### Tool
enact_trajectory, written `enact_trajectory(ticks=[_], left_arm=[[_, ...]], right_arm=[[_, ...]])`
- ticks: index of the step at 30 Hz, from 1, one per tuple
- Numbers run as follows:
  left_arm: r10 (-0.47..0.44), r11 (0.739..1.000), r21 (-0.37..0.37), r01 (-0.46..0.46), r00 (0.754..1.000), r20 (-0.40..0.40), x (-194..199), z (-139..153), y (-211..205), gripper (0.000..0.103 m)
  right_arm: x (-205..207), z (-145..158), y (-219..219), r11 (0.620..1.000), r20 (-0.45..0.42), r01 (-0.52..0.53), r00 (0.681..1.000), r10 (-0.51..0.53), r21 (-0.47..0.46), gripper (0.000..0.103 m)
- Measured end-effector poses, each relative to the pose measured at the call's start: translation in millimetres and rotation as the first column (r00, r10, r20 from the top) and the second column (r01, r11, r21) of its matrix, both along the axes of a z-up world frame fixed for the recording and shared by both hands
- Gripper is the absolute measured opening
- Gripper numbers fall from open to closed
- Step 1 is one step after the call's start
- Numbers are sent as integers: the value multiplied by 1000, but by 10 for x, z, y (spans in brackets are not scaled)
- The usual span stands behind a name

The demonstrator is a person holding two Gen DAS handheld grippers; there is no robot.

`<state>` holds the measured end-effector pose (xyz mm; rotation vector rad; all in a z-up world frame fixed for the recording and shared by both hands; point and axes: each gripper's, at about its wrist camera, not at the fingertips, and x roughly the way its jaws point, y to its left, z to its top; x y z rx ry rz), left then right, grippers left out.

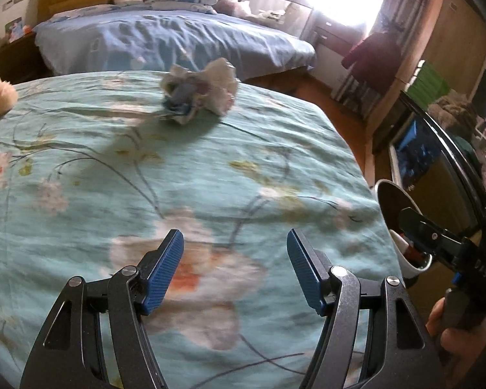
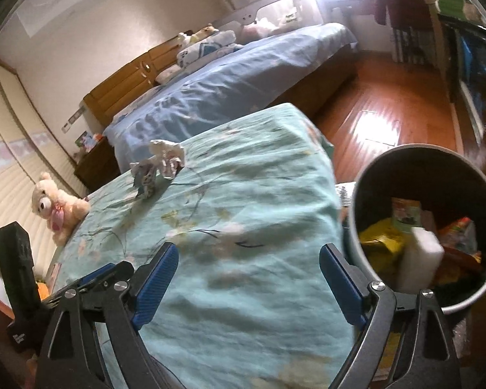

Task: Collect trash
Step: 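Move both tools back to the bed toward the crumpled tissue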

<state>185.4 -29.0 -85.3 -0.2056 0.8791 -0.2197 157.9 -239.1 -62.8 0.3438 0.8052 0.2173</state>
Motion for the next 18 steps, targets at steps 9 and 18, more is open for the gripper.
enact_trajectory(ticks=[9, 18], left_arm=[[35, 999, 15, -35, 999, -8, 201, -38, 227, 67], [58, 997, 48, -58, 998, -4, 509, -30, 375, 67]], right_arm=[[258, -63, 222, 999, -18, -37, 999, 37, -5, 90], [575, -150, 334, 998, -38, -60, 997, 61, 16, 90]])
